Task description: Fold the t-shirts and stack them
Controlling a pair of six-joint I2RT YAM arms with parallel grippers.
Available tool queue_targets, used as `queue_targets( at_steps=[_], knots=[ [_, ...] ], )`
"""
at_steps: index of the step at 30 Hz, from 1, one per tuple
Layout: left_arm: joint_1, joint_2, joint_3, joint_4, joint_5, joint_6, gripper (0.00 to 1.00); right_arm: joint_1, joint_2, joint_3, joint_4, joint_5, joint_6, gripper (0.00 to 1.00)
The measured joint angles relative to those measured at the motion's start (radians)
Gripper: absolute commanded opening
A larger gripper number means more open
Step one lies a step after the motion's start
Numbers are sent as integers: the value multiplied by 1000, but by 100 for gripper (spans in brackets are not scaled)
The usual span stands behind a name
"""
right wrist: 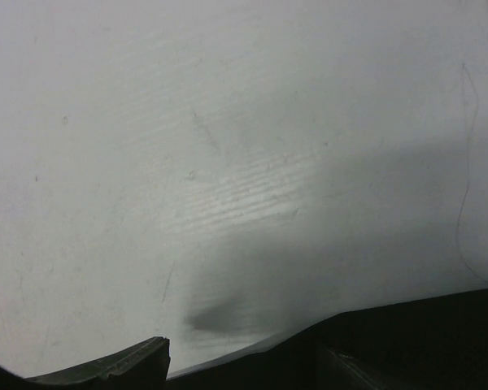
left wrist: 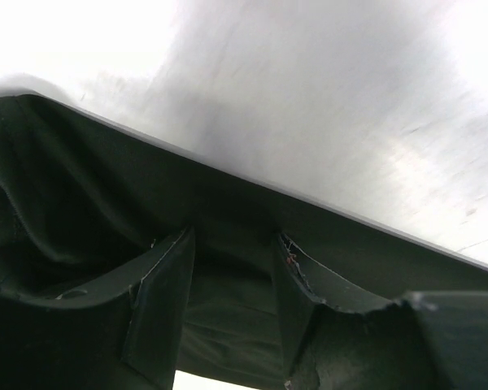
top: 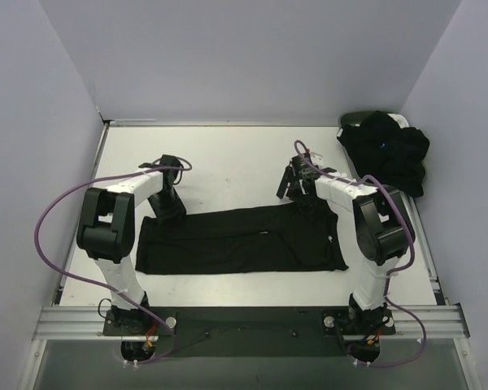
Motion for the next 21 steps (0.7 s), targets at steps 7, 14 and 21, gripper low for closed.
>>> queue_targets(
  at_steps=[7,14,21],
  knots=[
    [5,136,191,-19,3,2,52,-77,133,190,-42,-27,-27,72],
    [24,245,383,-2,24,16,52,-110,238,360,-88,-31,-61,73],
    [27,166,447,-22,28,43,52,-76,197,368,-120,-1,-130,76]
  ],
)
